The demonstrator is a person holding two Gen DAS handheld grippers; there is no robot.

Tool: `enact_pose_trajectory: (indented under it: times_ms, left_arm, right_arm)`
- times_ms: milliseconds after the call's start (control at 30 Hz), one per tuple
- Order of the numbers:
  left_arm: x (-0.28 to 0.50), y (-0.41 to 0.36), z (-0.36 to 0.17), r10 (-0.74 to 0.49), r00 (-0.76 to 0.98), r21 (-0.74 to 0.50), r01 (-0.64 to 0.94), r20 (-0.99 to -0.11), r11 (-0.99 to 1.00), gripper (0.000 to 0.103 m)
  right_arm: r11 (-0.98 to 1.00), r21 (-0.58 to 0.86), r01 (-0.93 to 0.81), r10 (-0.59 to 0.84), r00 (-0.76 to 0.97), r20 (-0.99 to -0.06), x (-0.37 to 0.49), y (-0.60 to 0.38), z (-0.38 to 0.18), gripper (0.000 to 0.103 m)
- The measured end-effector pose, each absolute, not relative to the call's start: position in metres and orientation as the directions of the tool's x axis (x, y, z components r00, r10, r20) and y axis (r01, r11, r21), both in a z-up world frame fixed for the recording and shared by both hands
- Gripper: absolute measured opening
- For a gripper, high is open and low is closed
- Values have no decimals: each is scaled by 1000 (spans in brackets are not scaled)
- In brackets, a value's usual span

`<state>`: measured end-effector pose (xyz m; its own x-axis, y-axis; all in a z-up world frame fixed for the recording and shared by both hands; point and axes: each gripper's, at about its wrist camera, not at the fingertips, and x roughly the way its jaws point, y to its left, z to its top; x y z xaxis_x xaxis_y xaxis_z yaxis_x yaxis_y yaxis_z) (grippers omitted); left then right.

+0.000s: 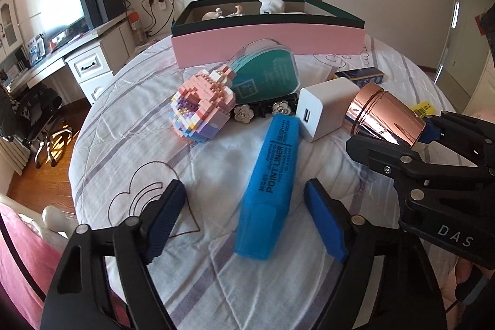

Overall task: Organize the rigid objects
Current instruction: 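Grasp blue highlighter with left tool while right tool grasps rose-gold canister, then carry blue highlighter into pink box with left tool while right tool carries canister there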

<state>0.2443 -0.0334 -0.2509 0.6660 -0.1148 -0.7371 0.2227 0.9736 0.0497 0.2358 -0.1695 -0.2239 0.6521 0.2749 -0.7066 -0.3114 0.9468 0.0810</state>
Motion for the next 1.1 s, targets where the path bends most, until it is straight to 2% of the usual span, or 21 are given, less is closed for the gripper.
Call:
enact_pose_trajectory:
  times_ms: [67, 133, 167, 467, 700, 933, 1100]
  left_arm:
    - [247, -39, -249, -127, 661, 46, 238, -740, 970, 48]
    - [248, -45, -248, -144, 654, 41, 258, -743, 965, 31]
    - [247, -48, -248, -143, 659, 45, 260, -739, 964, 26]
    - [240, -44, -222, -201, 693, -7, 272, -693, 962, 26]
    - [253, -50, -188, -224, 730, 2, 294, -645, 956, 26]
    - [302, -67, -152, -241, 755, 47, 338, -610, 940, 26]
    - [364, -82, -139, -261, 730, 42, 368, -632, 929, 27]
  right_arm:
    - [950, 81, -302, 270, 662, -699, 233, -174, -220, 48]
    - [951, 85, -297, 271, 669, -693, 233, -178, -217, 48]
    - [951, 87, -297, 273, 671, -690, 232, -180, -215, 48]
    - [946, 91, -310, 289, 687, -666, 234, -181, -204, 48]
    - [948, 71, -310, 284, 725, -628, 242, -185, -180, 48]
    - [950, 53, -306, 279, 763, -584, 277, -198, -148, 48]
    - [953, 26, -300, 260, 775, -577, 325, -209, -129, 48]
